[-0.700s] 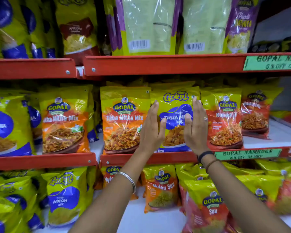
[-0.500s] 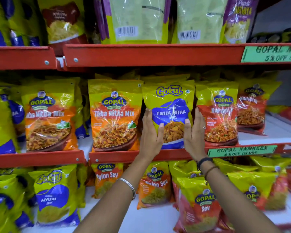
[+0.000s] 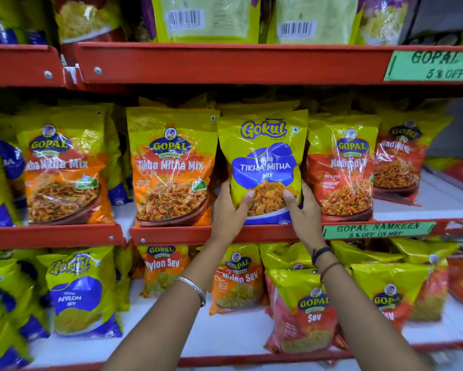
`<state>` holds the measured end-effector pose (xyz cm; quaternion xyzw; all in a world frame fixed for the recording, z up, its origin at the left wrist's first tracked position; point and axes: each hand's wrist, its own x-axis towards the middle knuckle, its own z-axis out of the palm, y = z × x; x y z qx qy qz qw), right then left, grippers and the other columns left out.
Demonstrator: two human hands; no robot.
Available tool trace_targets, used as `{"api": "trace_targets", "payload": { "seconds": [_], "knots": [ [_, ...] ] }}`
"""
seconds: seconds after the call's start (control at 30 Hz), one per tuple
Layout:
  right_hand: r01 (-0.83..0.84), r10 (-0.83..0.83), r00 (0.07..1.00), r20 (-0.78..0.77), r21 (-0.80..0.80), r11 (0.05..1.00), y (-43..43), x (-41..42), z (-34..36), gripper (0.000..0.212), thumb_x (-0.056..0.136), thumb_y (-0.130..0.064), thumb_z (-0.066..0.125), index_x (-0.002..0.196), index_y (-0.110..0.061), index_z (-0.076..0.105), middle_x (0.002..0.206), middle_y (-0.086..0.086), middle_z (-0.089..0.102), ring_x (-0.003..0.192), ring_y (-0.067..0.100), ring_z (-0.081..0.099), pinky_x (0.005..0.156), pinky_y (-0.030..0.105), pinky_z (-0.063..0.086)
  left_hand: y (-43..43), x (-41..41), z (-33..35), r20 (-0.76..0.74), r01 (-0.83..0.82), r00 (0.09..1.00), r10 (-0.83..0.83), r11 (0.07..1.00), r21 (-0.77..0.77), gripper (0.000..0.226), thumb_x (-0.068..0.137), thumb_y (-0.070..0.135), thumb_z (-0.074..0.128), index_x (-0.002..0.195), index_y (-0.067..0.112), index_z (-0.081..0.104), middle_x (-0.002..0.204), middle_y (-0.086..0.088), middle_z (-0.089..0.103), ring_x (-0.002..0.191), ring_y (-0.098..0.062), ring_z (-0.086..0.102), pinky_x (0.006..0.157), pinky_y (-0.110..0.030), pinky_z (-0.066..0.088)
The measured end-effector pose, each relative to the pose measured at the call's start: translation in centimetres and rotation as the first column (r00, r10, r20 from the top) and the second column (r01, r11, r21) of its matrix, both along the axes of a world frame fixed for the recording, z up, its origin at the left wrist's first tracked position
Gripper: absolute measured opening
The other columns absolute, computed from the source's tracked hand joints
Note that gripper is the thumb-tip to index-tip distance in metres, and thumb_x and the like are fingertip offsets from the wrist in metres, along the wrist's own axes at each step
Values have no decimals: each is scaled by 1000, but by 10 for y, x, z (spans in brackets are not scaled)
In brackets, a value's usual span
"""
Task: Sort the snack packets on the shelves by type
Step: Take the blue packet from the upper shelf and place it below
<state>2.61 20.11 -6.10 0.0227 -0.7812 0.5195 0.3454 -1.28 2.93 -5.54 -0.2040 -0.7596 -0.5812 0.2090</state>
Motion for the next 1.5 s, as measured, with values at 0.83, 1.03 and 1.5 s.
{"api": "trace_targets", "payload": {
  "seconds": [0.83, 1.03, 1.5],
  "knots": [
    [-135, 162, 970, 181, -154, 979, -101, 103, -107, 59, 66, -58, 74, 115, -31, 59, 117, 0, 68, 108, 21, 64, 90, 49, 52, -139, 122, -110, 129, -24, 992, 17, 998, 55, 50, 74, 58, 67, 117, 41, 48, 114, 21, 63, 108, -5, 59, 90, -30, 51],
    [-154, 211, 912, 353, -183, 971, -132, 95, -172, 56, 71, -47, 73, 120, -25, 57, 122, 2, 65, 112, 22, 62, 91, 51, 51, -172, 112, -177, 345, -42, 936, 67, 996, -78, 55, 77, 43, 68, 125, 49, 41, 126, 6, 62, 116, -9, 58, 95, -36, 49],
    [-98, 192, 810, 554, -195, 976, -183, 75, -228, 34, 88, -14, 64, 115, -26, 47, 107, -4, 61, 100, 19, 59, 91, 37, 48, -205, 65, -246, 608, -60, 782, 135, 988, -143, 78, 59, 53, 69, 126, 16, 51, 110, -8, 70, 105, -29, 63, 87, -43, 53]
  ]
}}
